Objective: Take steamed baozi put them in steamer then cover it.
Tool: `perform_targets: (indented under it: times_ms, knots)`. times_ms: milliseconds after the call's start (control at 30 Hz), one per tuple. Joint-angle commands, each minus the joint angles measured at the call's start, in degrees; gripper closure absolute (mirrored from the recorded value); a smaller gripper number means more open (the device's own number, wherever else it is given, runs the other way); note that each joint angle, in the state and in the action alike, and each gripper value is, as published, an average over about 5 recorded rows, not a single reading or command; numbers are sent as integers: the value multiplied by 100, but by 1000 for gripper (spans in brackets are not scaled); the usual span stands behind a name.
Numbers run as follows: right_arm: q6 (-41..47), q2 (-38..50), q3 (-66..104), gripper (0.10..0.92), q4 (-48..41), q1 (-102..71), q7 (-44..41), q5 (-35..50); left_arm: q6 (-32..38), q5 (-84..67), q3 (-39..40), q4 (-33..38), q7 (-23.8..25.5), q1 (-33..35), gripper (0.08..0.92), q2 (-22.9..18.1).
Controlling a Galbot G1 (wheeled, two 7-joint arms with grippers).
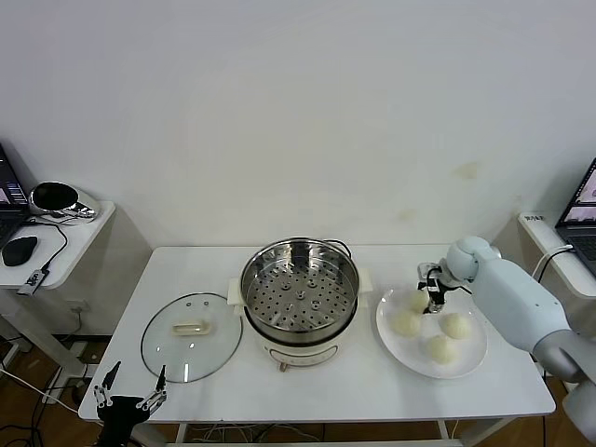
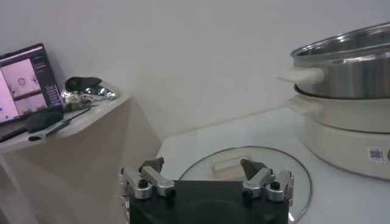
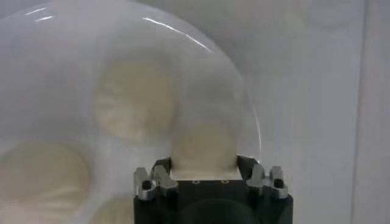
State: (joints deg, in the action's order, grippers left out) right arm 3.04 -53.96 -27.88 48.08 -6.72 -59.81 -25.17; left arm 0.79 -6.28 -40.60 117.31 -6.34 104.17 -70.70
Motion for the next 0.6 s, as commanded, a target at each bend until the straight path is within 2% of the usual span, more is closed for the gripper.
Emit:
perform_targets:
  times_ms: [33,233,467,600]
  knots:
    - [10,-54,16,428,-58,-1,28,-34,2,-1,-4,7,-1,3,177,4]
    - [26,260,-258,452,393,146,-33,299,16,-4,-3,7,0,5,177,10]
    - [179,1255,-1073,448,1982,1137,-200,1503,13,-4,65,0,8,-28,177,27]
    - [132,1568,-1631,448,2359,2009,-276,2049,-3,-1,125,7,19,-64,177,43]
